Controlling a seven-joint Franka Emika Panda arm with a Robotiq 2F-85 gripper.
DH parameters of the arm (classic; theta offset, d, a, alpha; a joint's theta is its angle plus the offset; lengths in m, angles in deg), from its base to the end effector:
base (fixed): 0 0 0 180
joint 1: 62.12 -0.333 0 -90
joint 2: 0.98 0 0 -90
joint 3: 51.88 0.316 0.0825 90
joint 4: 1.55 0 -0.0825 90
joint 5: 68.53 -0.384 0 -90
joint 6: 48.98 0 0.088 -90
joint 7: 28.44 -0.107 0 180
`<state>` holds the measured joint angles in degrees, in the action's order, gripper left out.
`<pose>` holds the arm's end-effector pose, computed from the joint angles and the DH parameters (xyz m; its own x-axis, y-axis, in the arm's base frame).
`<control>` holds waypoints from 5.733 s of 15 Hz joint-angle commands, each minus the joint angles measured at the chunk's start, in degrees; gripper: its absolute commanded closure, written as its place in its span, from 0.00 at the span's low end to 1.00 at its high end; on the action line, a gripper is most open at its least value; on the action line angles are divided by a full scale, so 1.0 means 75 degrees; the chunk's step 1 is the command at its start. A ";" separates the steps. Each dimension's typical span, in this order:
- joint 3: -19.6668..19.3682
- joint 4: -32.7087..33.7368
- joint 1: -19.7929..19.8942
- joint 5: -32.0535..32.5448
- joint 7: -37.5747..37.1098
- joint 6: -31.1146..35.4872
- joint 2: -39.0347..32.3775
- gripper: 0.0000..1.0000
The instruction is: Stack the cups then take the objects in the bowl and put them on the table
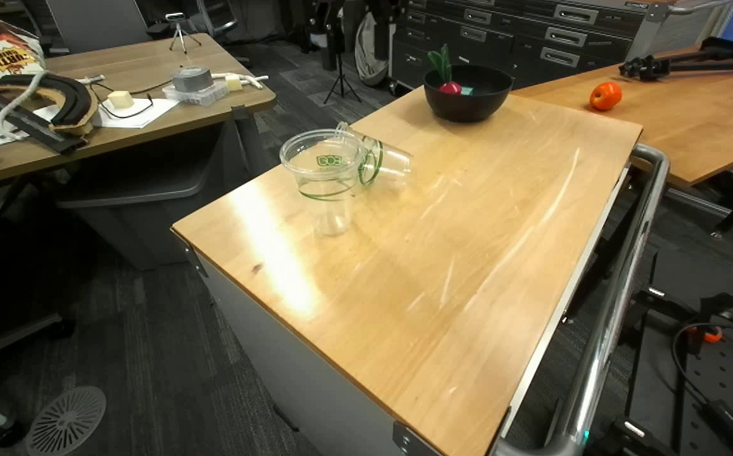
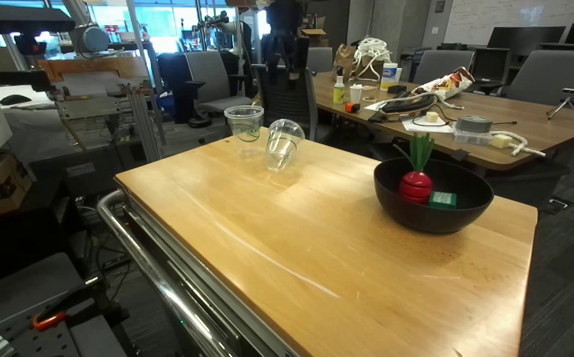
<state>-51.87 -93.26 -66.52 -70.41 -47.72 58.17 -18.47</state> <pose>0.6454 0.0523 0.4512 0.9630 -0.2659 -0.0442 -0.2668 -0.9636 -0.0174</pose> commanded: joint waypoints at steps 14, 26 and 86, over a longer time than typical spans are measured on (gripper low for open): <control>-0.0668 0.4770 -0.0486 0.0954 -0.3601 -0.3436 -0.3740 0.34; -0.0487 0.6301 -0.0467 0.0807 -0.3479 -0.4330 -0.4447 0.22; 0.0168 -0.3344 -0.0118 -0.0182 -0.1003 0.5064 0.2978 0.98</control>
<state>-51.54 -107.23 -68.74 -68.81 -60.88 92.37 -4.69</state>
